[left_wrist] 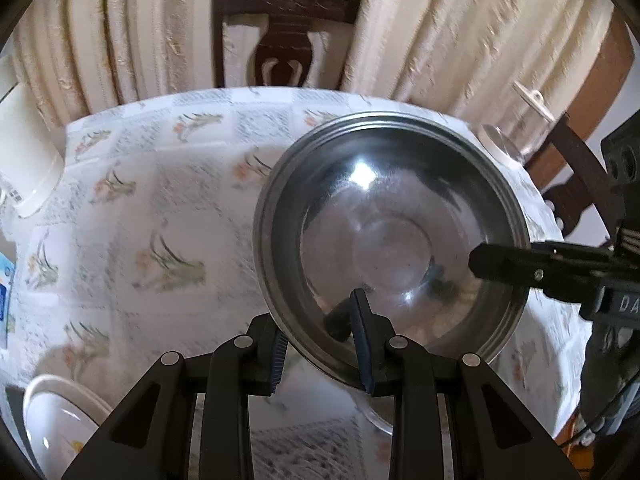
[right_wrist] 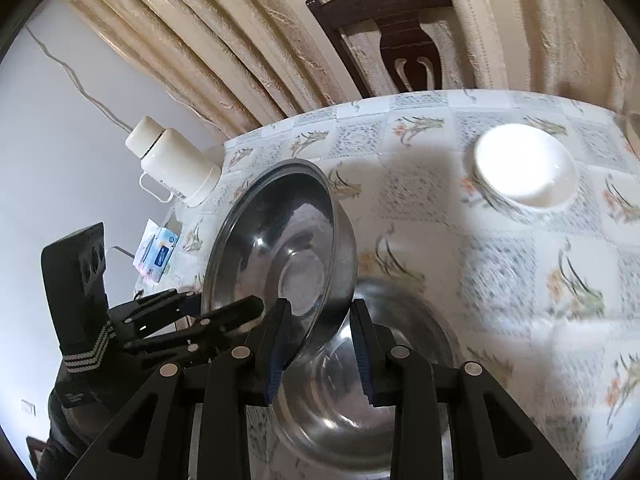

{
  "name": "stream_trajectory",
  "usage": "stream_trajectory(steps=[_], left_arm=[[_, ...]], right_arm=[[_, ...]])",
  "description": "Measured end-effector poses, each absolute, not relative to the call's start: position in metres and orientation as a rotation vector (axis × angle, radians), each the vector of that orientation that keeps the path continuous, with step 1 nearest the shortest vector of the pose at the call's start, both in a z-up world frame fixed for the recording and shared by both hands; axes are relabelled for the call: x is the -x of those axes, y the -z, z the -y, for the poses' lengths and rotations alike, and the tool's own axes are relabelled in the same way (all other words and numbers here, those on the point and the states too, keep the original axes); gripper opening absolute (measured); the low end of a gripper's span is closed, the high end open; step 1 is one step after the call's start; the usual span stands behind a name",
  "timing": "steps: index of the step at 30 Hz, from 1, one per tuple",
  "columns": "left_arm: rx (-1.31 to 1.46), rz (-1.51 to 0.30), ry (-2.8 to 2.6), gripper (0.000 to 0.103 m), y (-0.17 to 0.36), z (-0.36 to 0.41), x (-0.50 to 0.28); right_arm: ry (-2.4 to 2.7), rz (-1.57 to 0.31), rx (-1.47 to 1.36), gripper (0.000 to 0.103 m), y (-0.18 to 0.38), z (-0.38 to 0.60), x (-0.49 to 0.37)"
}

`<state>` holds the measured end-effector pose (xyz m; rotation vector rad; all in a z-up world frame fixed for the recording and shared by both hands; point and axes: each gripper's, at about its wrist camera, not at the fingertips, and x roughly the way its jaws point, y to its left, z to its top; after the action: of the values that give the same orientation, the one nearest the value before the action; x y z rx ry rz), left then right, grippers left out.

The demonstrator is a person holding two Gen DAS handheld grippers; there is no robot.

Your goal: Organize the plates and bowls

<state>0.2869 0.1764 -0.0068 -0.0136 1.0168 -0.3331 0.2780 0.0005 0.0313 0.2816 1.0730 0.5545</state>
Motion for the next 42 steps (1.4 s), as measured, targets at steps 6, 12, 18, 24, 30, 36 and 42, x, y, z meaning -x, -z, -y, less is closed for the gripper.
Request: stream_trajectory(steps=[6,12,18,24,30,36,42], left_arm=[[-0.005,-1.036,0.350,0.029,0.015,-0.160,-0.266],[-0.035,-1.073,0.354,0.030,0.028,-0.147,-0.250],[-0.045,-1.077,0.349,0.030,0.033,-0.139,-0.242],[-0.046,-1.089,0.344,0.034,0.034,-0.136,-0.242],[-0.041,-1.109,0.352,0.040,0.036,-0.134,-0.242],[-0.026,-1.118,0.353,0.048,0.035,-0.134,-0.245],[-0.017,-1.103,0.353,0.053,0.026,-0.139,-0.246]], right_arm=[[-0.550,-1.085,-0.313,0.033,-0.020,0.019,-0.256],[-0.541,-1.115,-0.339,0.033,-0.004,0.029,-0.241],[-0.529,-1.132,-0.357,0.033,0.007,0.035,-0.234],[-0.522,-1.131,-0.365,0.033,0.009,0.036,-0.229],[-0.502,-1.148,-0.382,0.033,0.015,0.041,-0.230],[-0.492,-1.143,-0.402,0.035,0.016,0.048,-0.229],[-0.487,-1.139,-0.412,0.036,0.017,0.052,-0.231]])
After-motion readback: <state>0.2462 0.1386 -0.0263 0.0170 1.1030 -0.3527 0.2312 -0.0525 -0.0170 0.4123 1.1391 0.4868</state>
